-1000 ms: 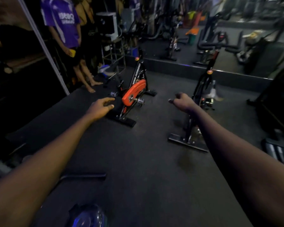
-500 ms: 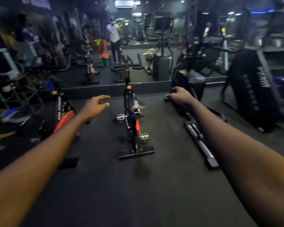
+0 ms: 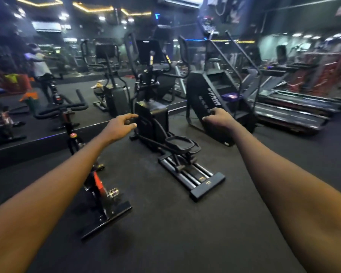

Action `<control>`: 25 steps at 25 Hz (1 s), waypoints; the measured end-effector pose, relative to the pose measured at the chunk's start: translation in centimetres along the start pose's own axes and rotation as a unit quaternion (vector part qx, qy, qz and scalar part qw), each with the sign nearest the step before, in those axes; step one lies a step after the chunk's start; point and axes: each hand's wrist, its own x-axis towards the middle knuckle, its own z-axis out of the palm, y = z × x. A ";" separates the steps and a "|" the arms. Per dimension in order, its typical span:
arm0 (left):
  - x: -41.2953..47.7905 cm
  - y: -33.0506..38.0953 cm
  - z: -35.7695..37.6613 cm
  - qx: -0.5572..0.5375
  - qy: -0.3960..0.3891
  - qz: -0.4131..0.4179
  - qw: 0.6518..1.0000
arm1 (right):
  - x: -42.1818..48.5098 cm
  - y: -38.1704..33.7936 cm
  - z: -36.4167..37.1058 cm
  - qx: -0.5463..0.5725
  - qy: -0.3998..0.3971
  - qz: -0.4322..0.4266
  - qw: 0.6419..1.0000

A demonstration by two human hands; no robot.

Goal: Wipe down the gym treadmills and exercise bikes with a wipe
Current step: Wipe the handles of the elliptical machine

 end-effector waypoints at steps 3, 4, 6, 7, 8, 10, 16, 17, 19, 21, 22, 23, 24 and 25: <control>4.3 3.7 3.6 0.001 -0.018 0.026 0.999 | 1.2 3.8 -4.3 0.007 0.028 0.026 0.999; 5.6 5.2 5.0 -0.001 -0.023 0.033 0.999 | 1.6 4.9 -5.8 0.007 0.034 0.035 0.999; 8.5 8.1 7.9 -0.007 -0.028 0.054 0.998 | 2.6 7.4 -8.7 0.007 0.047 0.043 0.998; 9.7 9.7 9.3 -0.011 -0.034 0.063 0.997 | 3.2 8.9 -9.9 0.006 0.053 0.048 0.997; 10.9 11.3 10.7 -0.014 -0.035 0.074 0.997 | 3.6 10.2 -11.0 0.000 0.057 0.054 0.997; 13.3 13.8 13.2 -0.030 -0.038 0.076 0.996 | 5.2 13.3 -12.9 -0.002 0.060 0.066 0.996; 23.2 18.7 21.4 -0.043 -0.089 0.118 0.988 | 12.3 20.7 -17.0 -0.007 0.078 0.087 0.993; 25.6 19.4 22.8 -0.042 -0.095 0.123 0.987 | 14.1 22.0 -17.6 -0.007 0.083 0.092 0.992; 29.6 20.8 25.0 -0.031 -0.100 0.136 0.985 | 17.2 23.8 -18.7 -0.012 0.096 0.096 0.991; 34.6 22.2 27.6 -0.041 -0.099 0.156 0.982 | 21.3 25.8 -20.1 -0.011 0.117 0.102 0.988; 37.0 23.1 28.7 -0.042 -0.104 0.163 0.980 | 23.1 26.7 -20.8 -0.011 0.124 0.112 0.986; 39.7 23.9 29.9 -0.042 -0.110 0.169 0.979 | 24.9 27.6 -21.7 -0.015 0.128 0.121 0.984; 42.0 25.0 30.9 -0.039 -0.113 0.173 0.978 | 26.6 28.4 -22.7 -0.024 0.129 0.129 0.983; 44.5 26.0 31.9 -0.044 -0.113 0.174 0.977 | 28.5 29.4 -23.8 -0.038 0.134 0.135 0.981</control>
